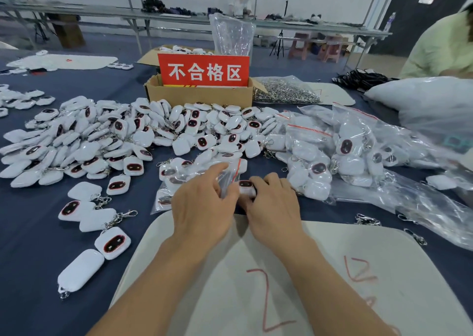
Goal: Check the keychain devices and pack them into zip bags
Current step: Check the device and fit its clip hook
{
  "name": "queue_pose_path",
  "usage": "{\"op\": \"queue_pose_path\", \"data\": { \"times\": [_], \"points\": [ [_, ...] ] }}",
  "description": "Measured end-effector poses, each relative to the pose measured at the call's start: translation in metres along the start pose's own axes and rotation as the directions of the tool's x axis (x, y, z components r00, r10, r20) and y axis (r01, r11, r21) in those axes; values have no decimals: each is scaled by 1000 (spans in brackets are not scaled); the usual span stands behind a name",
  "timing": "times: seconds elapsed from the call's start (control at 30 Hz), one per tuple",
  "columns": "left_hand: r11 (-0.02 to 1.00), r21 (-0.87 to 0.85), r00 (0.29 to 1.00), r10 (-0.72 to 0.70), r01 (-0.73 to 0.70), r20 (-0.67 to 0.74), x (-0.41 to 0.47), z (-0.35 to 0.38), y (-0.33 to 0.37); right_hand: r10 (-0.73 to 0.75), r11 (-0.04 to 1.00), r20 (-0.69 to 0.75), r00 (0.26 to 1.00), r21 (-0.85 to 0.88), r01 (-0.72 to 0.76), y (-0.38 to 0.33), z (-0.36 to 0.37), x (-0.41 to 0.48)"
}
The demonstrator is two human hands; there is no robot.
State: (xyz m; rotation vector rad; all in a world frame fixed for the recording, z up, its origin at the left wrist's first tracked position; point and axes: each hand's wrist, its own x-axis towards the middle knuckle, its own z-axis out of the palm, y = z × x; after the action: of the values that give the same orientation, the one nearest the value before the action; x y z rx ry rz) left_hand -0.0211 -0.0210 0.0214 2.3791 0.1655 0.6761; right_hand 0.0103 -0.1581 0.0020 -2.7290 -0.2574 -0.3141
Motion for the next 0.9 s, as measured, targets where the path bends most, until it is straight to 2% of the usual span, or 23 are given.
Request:
{"op": "queue_pose_path", "data": {
  "times": [0.07, 0.13, 0.2, 0.27, 0.33, 0.4, 0.47, 0.53, 0.6, 0.67, 0.77, 0.9],
  "points": [
    [1000, 15, 1000, -11, 11, 2, 1, 0, -2, 25, 994, 0, 1000, 105, -25, 0, -2, 3],
    [1000, 25, 1000, -19, 19, 13, 1, -1, -1, 69, 932, 19, 997, 355, -72, 2, -6, 2],
    [997, 54, 998, 55, -54, -10, -1, -2, 2, 126, 796, 35, 991, 592, -122, 6, -13, -2],
    [982, 26, 977, 188, -186, -96, -4, -5, 8, 197, 612, 65, 978, 771, -175, 11, -27, -11],
    [953, -67, 947, 283, -295, -151, -8, -4, 9, 192, 471, 115, 975, 860, -195, 16, -40, -23],
    [921, -209, 945, 318, -327, -76, -11, -1, 9, 136, 382, 181, 974, 897, -220, 19, -49, -35],
    [894, -372, 954, 291, -248, 64, -14, 2, 12, 102, 321, 240, 965, 911, -260, 21, -54, -44],
    [861, -505, 961, 186, -59, 205, -16, 6, 18, 101, 295, 279, 955, 908, -296, 21, -57, -48],
    [772, -616, 940, 70, 161, 333, -13, 8, 23, 104, 284, 291, 951, 908, -308, 20, -59, -47],
    [683, -663, 906, 4, 306, 423, -7, 8, 23, 97, 278, 284, 954, 912, -300, 20, -61, -45],
    [610, -681, 875, -46, 406, 481, -4, 6, 21, 83, 288, 282, 956, 912, -294, 19, -63, -44],
    [547, -695, 850, -61, 467, 523, -6, 6, 23, 93, 290, 283, 954, 909, -298, 18, -65, -43]
  ]
}}
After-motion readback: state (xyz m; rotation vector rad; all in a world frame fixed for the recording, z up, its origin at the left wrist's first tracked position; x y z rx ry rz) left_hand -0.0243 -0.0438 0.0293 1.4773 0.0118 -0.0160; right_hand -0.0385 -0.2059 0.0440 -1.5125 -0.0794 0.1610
